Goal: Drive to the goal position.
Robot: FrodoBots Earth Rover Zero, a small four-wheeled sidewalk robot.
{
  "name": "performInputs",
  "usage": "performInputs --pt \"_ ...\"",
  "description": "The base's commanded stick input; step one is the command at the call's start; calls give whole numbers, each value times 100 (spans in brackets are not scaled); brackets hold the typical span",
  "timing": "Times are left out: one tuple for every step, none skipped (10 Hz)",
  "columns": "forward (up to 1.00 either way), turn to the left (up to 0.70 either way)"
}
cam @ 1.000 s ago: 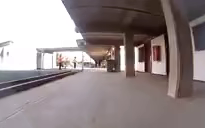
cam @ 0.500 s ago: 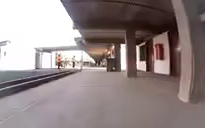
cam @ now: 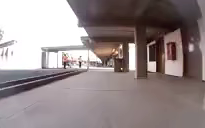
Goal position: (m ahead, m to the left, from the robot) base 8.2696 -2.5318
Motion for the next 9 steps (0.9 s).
performInputs --pt "70 0" --pt "70 0" --pt "70 0" --pt "70 0" --pt "70 0" --pt "70 0" --pt "70 0" --pt "70 0" --pt "70 0"
